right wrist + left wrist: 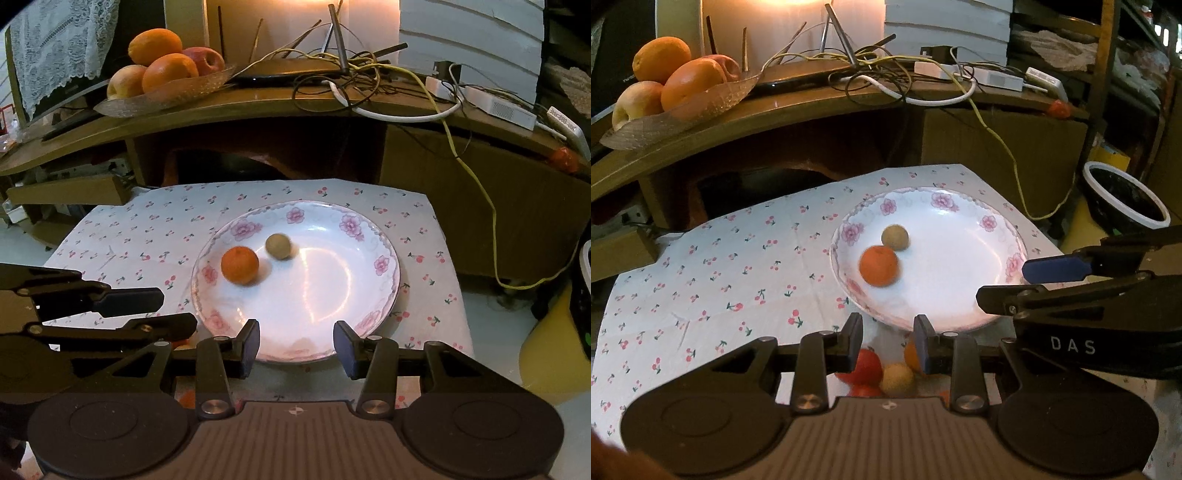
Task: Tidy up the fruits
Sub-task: 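Move the right gripper to the large dark red fruit and grasp it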
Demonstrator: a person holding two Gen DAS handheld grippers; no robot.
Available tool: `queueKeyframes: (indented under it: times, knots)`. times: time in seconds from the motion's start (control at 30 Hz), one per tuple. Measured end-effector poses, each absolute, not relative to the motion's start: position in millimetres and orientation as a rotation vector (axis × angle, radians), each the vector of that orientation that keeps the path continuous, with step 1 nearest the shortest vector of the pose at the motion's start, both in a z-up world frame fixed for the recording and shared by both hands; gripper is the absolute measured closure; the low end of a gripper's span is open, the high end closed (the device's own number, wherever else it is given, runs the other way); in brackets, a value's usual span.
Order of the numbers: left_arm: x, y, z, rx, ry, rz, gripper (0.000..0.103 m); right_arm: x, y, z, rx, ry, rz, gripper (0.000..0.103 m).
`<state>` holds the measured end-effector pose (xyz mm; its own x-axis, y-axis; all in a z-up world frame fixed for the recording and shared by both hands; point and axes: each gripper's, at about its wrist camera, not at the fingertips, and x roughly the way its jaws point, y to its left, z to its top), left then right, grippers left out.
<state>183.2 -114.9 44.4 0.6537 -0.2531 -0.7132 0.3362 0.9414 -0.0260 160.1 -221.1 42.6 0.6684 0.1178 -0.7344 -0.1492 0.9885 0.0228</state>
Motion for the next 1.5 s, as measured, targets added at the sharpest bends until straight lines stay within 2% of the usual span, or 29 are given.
queueKeyframes:
  times: [0.57,0.73,1.17,1.5]
  knots:
    - [148.5,-104.9,44.8,0.181,0.802,-0.361,0.067,119.8,-204.2,46.9,-0.017,0.843,0.168,0.056]
    - [140.1,-101.0,45.0,0.195,0.801,-0.367,0.067,109.4,-200.8,44.8,-0.018,0.854,0.165,0.051]
    - [129.8,-84.5,40.0,0.218,0.820,-0.346,0.066,97.9,-179.8,37.0,-0.051,0.887,0.211,0.050]
    - [129.7,-77.7,35.6,0.235,0.831,-0.334,0.064,97.7,-171.9,31.0,-0.074,0.904,0.242,0.044]
